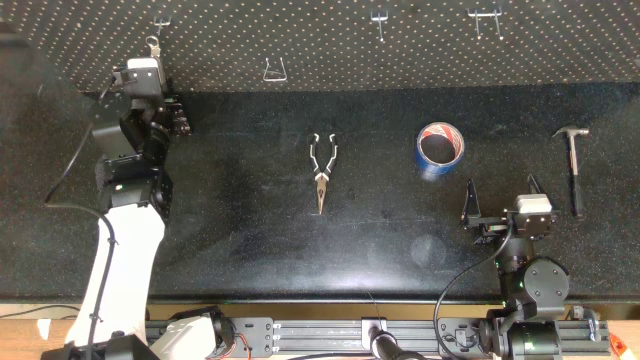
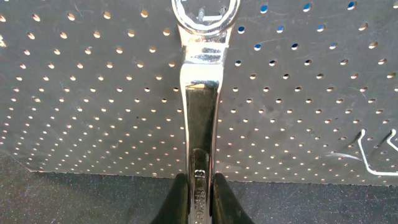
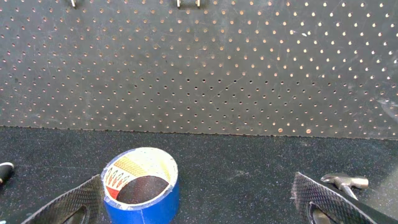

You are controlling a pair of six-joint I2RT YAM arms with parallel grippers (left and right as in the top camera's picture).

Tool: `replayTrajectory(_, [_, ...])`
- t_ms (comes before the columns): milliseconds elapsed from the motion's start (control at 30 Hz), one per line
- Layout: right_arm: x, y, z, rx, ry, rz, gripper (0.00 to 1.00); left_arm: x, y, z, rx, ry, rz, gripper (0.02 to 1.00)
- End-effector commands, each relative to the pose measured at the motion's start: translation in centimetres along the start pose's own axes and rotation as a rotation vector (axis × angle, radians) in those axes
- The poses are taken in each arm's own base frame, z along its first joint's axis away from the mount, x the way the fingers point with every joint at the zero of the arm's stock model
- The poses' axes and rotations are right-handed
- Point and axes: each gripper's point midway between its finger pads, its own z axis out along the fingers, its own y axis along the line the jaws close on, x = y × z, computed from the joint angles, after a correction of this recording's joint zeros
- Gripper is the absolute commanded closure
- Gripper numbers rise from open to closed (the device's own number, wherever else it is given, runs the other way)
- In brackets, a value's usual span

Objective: Place Tools Onto Pegboard

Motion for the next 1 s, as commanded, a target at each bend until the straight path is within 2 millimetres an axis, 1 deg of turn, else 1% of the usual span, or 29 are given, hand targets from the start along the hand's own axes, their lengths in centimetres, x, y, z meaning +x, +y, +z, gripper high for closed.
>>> replayTrajectory(33, [0.1, 0.0, 0.0, 0.000, 0.001, -0.011, 0.016, -3.0, 0.1, -1.8, -0.017, -0.077, -0.001, 0.991])
replayTrajectory(200, [0.1, 0.1, 0.0, -0.001, 0.001, -0.011, 0.016, -2.2, 0.1, -1.9, -0.015, -0.041, -0.005, 0.993])
replayTrajectory(333, [0.1, 0.0, 0.0, 0.000, 0.001, -0.011, 0.016, -2.1, 1.3, -1.9, -0.086, -0.038, -0.073, 0.991])
replayTrajectory(633, [0.1, 0.0, 0.0, 0.000, 0.001, -0.011, 0.016, -1.3, 1.0, -1.6, -0.070, -0.011, -0.073, 0.991])
replayTrajectory(767, [0.1, 0.0, 0.0, 0.000, 0.001, -0.011, 0.016, -1.2, 1.0, -1.6, -0.070, -0.003, -0.047, 0.991])
replayTrajectory(900, [0.1, 0.1, 0.0, -0.001, 0.001, -0.011, 0.016, -0.3, 0.4, -1.6, -0.037, 0.033, -0.021, 0.993])
replayTrajectory(1000, [0.1, 0.0, 0.0, 0.000, 0.001, -0.011, 0.016, -0.4, 0.4, -1.6, -0.037, 0.031, -0.012, 0.991])
